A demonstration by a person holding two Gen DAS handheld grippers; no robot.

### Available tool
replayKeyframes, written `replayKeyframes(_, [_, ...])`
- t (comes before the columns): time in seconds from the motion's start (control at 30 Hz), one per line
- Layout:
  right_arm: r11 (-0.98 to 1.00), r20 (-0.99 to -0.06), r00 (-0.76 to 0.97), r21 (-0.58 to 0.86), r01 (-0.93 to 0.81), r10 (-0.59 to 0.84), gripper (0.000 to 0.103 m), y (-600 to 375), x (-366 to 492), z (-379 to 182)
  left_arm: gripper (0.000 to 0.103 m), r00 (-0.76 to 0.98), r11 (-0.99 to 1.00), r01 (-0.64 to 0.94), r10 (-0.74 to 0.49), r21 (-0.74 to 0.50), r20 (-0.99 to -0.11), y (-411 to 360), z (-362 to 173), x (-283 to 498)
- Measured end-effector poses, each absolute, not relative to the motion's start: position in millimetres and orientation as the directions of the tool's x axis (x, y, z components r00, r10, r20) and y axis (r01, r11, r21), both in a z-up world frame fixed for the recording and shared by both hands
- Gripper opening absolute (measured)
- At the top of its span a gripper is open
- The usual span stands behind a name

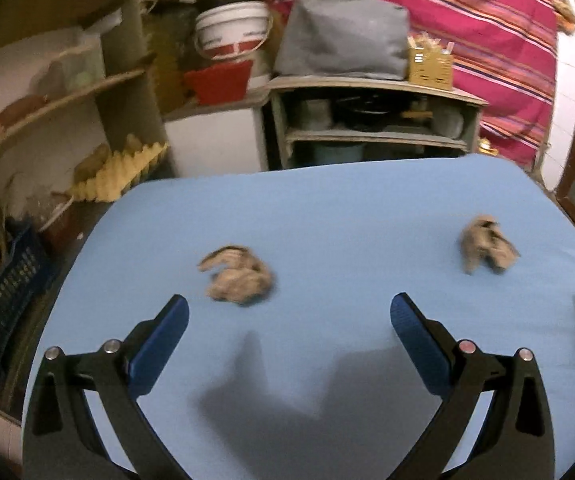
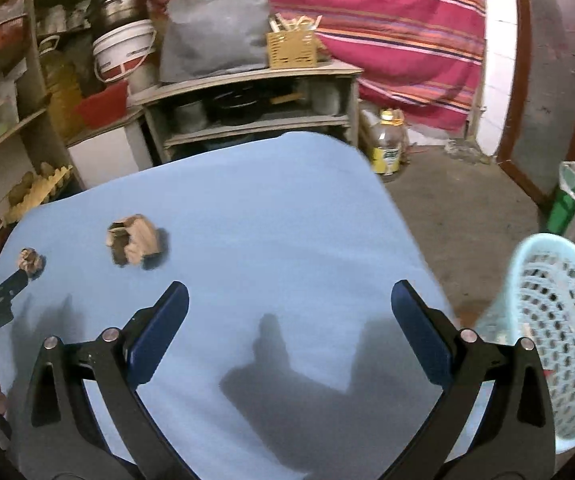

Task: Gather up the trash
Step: 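Move both open tools back over the table toward the crumpled brown paper, then grasp a crumpled brown paper with the left tool while the right tool grasps another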

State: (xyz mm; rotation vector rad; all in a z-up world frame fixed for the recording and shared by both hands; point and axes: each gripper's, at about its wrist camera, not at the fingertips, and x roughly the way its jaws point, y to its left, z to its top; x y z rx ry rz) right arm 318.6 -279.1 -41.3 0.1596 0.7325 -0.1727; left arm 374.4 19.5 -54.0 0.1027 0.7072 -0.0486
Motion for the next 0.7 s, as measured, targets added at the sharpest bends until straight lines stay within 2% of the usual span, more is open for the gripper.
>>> replayKeyframes(0.13, [0.98, -0.699, 0.711, 0.086, 0.181, -0.07, 0.099, -250, 336, -54, 0.099, 0.734, 0.999, 0.029, -0.01, 0.017, -0.679, 50, -64, 401])
replayKeyframes(0.27, [0.987, -0.707, 0.702, 0.047, 0.156, -0.078, 0.099, -229, 351, -61, 0.098, 0.728, 0.999, 0.021, 0.007, 0.032, -0.686, 56, -69, 415])
replayKeyframes(0.4, [0.992, -0.706, 0.705, 0.027, 0.123, -0.068, 0.099, -213, 369, -62, 0.096, 0.709, 0.999, 0.031, -0.034, -0.017, -0.705, 61, -73, 424])
replayKeyframes(0.53, [0.996, -0.707, 0.707, 0.034, 0.082, -0.034, 0.099, -196, 387, -61, 0.077, 0.696, 0.997, 0.058, -0.077, -0.051, -0.714, 61, -75, 431])
replayKeyframes(0.6, [0.998, -0.711, 0.703, 0.024, 0.056, -0.022, 0.099, -185, 397, -62, 0.063, 0.67, 0.994, 0.076, -0.113, -0.084, -0.734, 62, -79, 436])
replayKeyframes(0.67, [0.999, -0.714, 0.7, -0.001, 0.038, -0.027, 0.099, -176, 408, -62, 0.054, 0.645, 0.989, 0.083, -0.146, -0.122, -0.75, 64, -83, 441])
replayKeyframes(0.7, [0.999, -0.715, 0.698, -0.011, 0.032, -0.03, 0.099, -172, 412, -63, 0.054, 0.64, 0.986, 0.085, -0.167, -0.147, -0.75, 67, -83, 442])
